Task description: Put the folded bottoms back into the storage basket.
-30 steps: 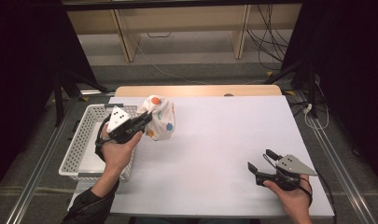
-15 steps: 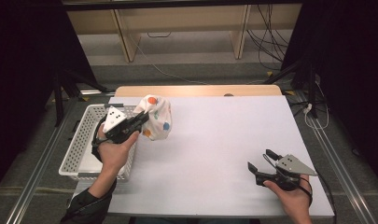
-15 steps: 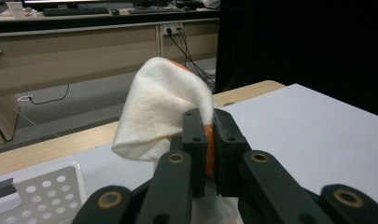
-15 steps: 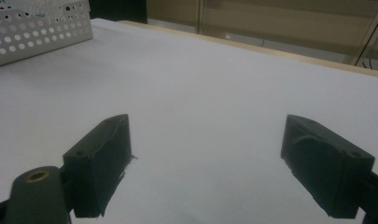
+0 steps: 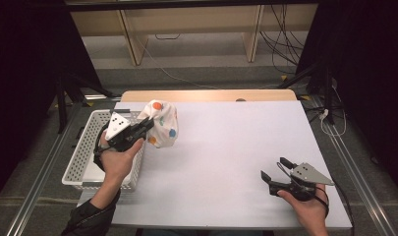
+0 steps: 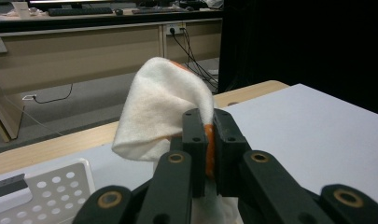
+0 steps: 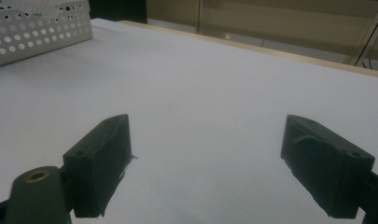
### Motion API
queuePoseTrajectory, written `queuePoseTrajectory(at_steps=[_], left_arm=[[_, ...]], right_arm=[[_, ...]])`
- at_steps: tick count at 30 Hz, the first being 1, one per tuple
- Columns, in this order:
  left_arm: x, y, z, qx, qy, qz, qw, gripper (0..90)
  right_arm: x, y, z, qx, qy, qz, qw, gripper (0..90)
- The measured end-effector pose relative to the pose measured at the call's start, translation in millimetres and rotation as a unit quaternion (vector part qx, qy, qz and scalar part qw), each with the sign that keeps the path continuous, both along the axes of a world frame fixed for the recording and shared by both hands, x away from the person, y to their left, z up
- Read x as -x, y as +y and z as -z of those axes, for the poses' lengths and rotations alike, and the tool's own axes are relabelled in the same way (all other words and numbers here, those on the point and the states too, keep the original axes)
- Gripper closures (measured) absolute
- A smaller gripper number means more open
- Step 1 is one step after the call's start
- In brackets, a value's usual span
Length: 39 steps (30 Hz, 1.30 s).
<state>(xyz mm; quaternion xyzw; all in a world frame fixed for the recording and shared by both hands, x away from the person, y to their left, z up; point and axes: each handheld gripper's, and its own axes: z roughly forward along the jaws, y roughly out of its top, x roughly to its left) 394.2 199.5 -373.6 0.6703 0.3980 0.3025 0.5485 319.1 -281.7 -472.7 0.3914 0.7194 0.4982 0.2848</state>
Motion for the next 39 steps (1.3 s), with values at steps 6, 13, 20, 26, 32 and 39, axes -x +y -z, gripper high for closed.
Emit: queuePoseTrajectory(at_steps=[6, 13, 20, 26, 32, 39], left_arm=[[0.3, 3.1, -0.2, -0.001, 0.0, -0.003, 1.0, 84.4], [0.7, 6.6, 0.1, 0.001, 0.0, -0.007, 1.0, 84.4], [1.3, 10.3, -0.1, 0.001, -0.001, -0.01, 1.0, 84.4], [1.8, 13.2, -0.4, 0.002, -0.001, -0.013, 0.9999, 84.4], [2.2, 15.9, -0.2, 0.001, -0.002, -0.016, 0.9999, 84.4], [2.8, 19.8, -0.7, 0.002, -0.002, -0.02, 0.9998, 84.4]], right_arm=[[0.0, -0.2, 0.0, 0.0, 0.0, 0.0, 1.0, 16.9], [0.0, -0.2, -0.2, 0.0, -0.001, 0.0, 1.0, 16.9], [-0.1, -0.3, -0.1, 0.001, -0.001, 0.0, 1.0, 16.9], [-0.1, -0.3, -0.2, 0.0, -0.001, 0.0, 1.0, 16.9], [-0.1, -0.2, -0.3, 0.0, -0.002, 0.001, 1.0, 16.9], [-0.2, 0.1, -0.1, 0.0, -0.001, 0.0, 1.0, 16.9]])
